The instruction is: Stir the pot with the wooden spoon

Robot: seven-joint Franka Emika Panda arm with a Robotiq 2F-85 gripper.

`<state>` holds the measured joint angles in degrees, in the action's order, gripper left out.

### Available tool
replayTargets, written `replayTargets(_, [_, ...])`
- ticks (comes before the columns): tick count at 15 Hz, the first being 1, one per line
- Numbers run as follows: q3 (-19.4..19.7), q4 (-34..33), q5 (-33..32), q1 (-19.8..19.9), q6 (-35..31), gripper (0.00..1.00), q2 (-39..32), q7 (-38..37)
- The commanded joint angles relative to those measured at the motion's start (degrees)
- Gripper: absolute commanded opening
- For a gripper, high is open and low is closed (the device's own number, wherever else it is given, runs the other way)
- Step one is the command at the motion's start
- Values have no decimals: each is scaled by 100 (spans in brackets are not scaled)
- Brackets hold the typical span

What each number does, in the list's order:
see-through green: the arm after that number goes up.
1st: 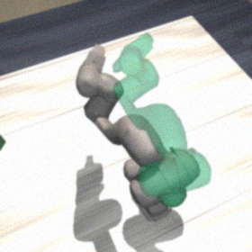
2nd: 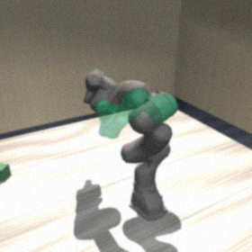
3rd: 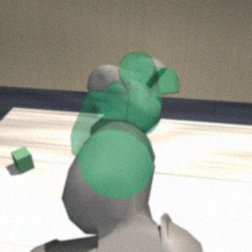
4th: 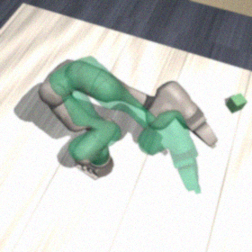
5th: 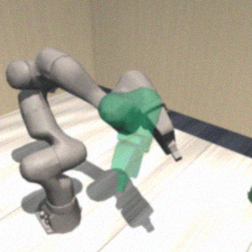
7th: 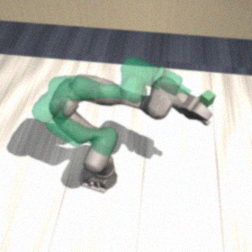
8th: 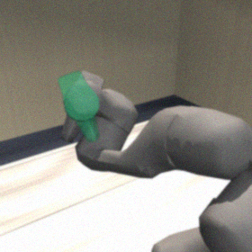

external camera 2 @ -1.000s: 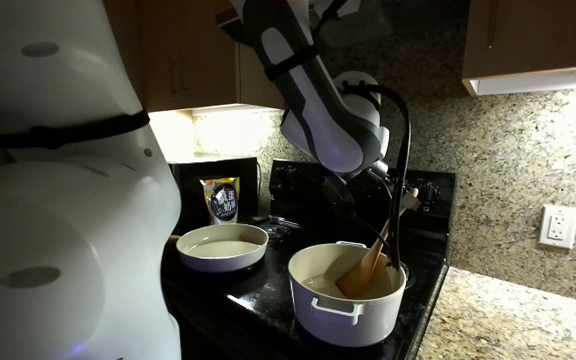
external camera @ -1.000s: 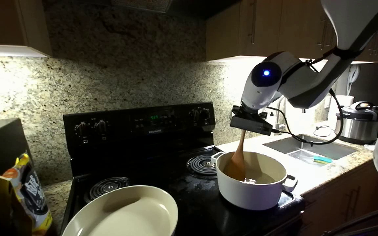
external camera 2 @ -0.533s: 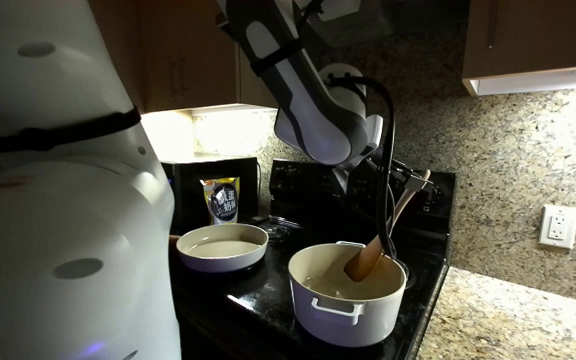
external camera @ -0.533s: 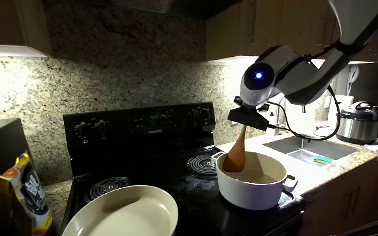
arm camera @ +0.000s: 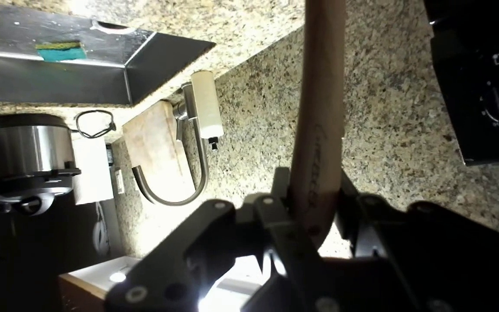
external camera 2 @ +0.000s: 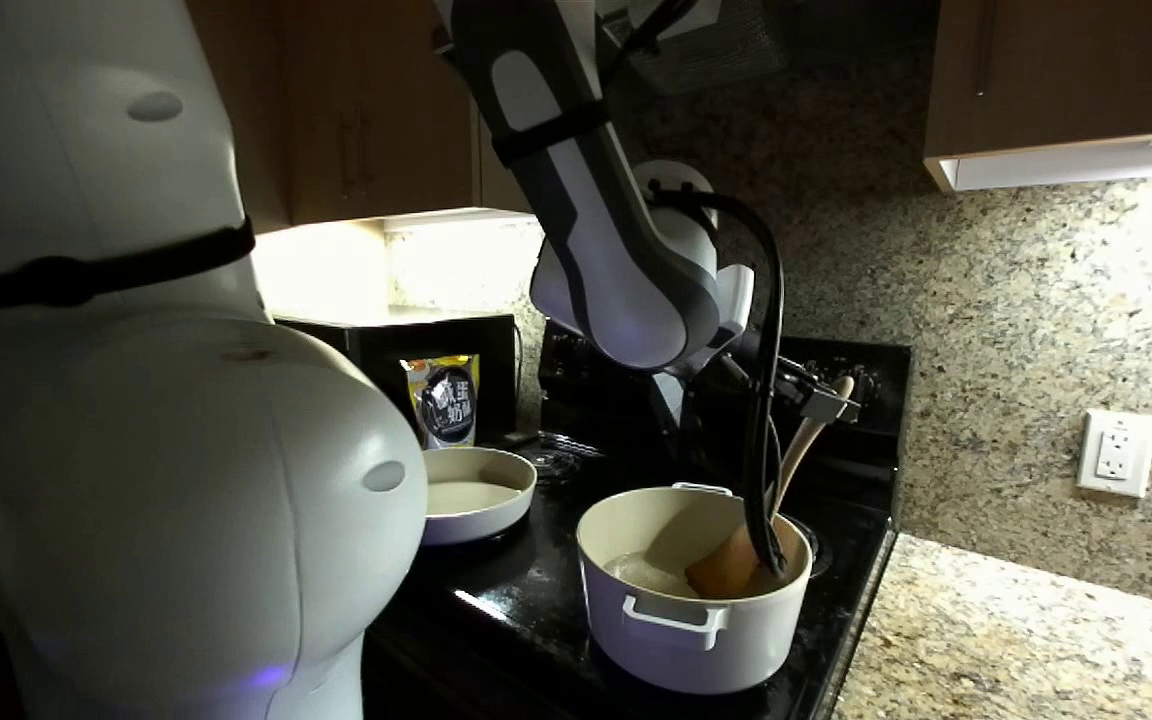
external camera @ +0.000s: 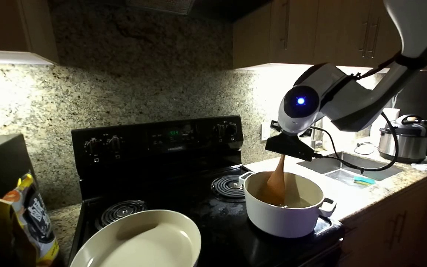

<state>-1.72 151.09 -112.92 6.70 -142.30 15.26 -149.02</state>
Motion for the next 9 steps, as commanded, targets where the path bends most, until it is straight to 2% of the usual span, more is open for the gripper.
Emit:
replayTargets(1, [536, 126, -332, -265, -108, 7, 106, 54])
replayTargets(5, [861, 101, -540, -384, -285, 7, 67, 65])
replayTargets(9, [930, 110, -730, -531, -492, 7, 20, 120])
